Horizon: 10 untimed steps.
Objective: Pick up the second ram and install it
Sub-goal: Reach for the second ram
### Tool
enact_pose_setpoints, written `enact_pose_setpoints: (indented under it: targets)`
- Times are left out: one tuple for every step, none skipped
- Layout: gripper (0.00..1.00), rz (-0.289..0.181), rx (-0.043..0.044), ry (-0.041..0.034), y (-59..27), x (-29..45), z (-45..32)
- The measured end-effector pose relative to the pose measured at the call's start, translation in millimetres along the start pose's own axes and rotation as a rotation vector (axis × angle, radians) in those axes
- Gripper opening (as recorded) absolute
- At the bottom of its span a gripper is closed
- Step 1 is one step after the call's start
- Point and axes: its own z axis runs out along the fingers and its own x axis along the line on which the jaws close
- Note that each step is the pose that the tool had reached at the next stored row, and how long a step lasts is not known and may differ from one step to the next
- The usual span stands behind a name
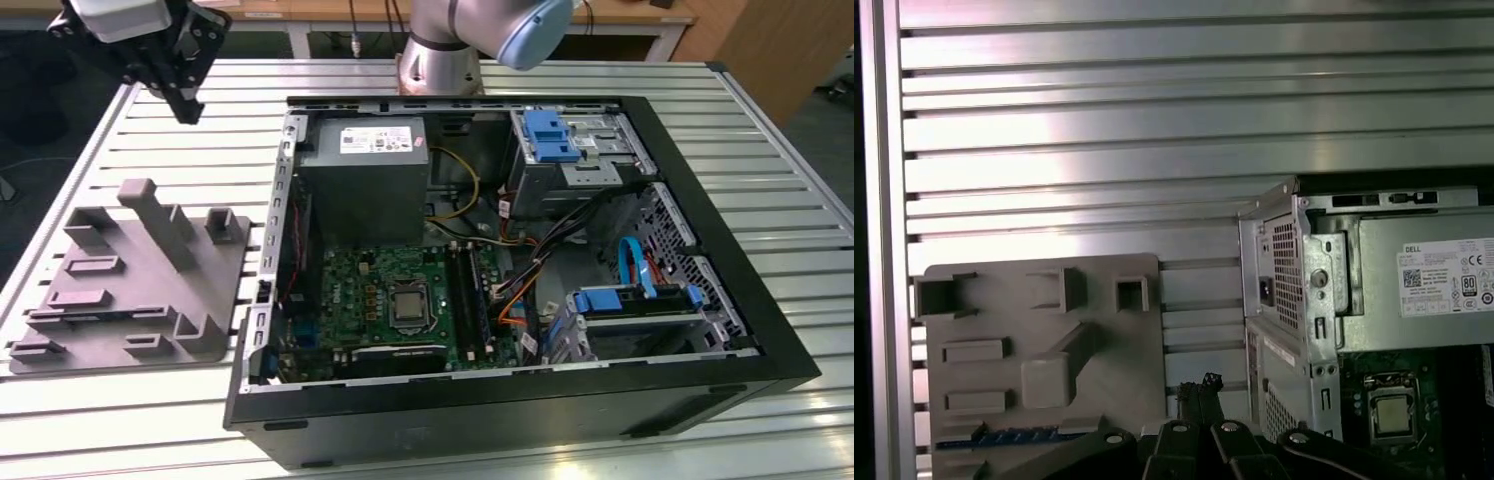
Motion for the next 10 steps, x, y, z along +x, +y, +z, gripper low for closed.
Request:
enact_pose_setpoints:
  targets:
    - [0.1,0.0,0.0001,0.0,-0.3,1.9,0.0]
    - [0.1,0.0,0.0,0.0,-0.6,3.8,0.1]
    - [0.1,0.0,0.0001,0.0,-0.9,5.7,0.1]
    - [0.1,0.0,0.0001,0.0001,-1.3,7.8,0.2]
    - [0.1,0.0,0.0001,0.0001,-1.7,9.8,0.3]
    - [0.1,0.0,0.0001,0.0,-2.2,11.9,0.4]
    - [0.1,0.0,0.0,0.0,-2.7,13.9,0.5]
    - [0.1,0.0,0.0001,0.0001,-3.2,15.9,0.5]
    - [0.1,0.0,0.0001,0.0,-3.7,17.8,0.6]
    - [0.1,0.0,0.0001,0.0,-4.3,19.6,0.7]
